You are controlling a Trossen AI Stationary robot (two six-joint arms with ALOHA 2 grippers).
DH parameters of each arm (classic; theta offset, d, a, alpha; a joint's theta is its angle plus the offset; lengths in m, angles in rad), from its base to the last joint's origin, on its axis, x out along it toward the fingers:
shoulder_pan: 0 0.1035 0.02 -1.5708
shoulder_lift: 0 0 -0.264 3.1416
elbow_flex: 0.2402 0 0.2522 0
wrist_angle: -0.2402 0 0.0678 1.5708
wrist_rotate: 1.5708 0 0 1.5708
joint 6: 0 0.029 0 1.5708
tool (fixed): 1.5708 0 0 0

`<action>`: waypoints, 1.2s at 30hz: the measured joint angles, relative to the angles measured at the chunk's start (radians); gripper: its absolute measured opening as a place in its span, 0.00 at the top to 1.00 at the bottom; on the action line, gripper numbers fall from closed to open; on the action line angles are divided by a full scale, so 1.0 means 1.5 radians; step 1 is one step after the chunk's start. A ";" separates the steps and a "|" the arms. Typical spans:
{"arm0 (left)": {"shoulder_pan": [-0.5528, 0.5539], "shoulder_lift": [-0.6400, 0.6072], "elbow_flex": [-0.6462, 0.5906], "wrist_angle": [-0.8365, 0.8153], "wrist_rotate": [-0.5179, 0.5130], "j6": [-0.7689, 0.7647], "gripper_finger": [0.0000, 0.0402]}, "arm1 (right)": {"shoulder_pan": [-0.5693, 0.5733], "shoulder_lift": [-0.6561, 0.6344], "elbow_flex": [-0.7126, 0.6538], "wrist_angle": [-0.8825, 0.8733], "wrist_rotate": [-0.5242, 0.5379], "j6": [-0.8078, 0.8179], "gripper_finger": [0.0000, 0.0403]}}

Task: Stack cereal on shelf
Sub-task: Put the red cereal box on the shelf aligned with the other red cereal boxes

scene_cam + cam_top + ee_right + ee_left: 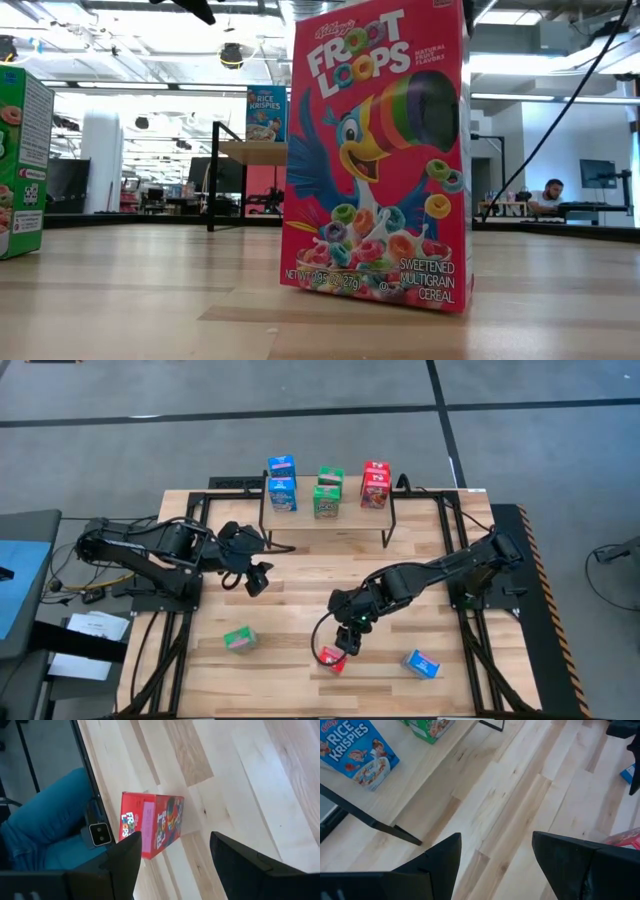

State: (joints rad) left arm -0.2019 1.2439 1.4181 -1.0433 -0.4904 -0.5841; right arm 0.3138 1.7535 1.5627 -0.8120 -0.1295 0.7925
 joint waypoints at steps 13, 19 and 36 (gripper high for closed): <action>0.000 0.000 0.000 -0.015 0.006 -0.010 0.42 | 0.046 0.018 0.001 0.045 0.073 0.031 0.35; 0.000 0.000 -0.001 -0.012 0.005 -0.010 0.42 | 0.073 0.023 0.001 0.077 0.082 0.054 0.35; 0.000 0.000 -0.001 -0.010 0.004 0.002 0.42 | 0.116 0.023 -0.001 0.082 0.159 0.102 0.35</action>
State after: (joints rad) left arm -0.2012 1.2438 1.4174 -1.0584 -0.4847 -0.5804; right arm 0.4872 1.7885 1.5620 -0.6888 0.1095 0.9455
